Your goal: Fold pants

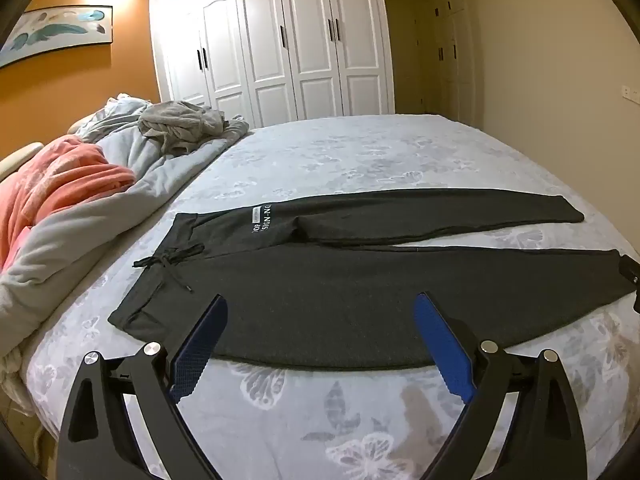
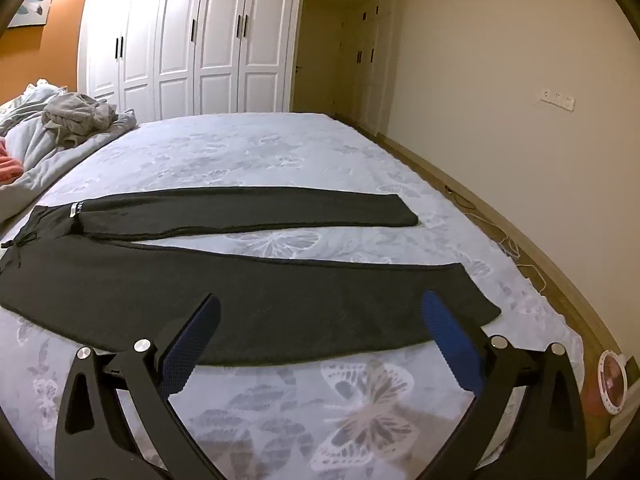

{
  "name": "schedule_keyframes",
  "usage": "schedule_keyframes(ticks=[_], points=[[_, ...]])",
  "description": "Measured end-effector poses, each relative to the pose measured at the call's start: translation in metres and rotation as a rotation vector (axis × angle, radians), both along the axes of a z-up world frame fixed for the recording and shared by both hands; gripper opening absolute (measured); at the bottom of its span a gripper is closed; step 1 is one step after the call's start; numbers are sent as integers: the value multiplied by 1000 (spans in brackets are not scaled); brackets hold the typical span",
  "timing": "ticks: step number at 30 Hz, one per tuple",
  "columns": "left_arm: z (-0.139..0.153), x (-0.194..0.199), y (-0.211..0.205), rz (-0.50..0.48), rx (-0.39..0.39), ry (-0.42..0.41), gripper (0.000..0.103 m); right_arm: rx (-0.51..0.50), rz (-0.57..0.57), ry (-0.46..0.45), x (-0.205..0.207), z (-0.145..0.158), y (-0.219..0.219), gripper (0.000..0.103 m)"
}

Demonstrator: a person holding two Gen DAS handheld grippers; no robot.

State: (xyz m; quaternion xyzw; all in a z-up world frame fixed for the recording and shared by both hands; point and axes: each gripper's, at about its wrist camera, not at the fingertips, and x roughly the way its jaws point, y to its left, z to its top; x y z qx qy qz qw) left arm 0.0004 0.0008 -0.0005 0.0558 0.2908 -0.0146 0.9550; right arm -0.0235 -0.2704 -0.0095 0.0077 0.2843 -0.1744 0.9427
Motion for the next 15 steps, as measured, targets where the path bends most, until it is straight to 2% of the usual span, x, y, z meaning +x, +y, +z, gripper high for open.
schedule_keyframes(ticks=[8,15], points=[[-3,-1,13,18,8,-12,92,5,-5,-13,-2,-1,-1,98],[-6,3,3,44,32,-8,92,13,1,-11,-5,-3,0,98]])
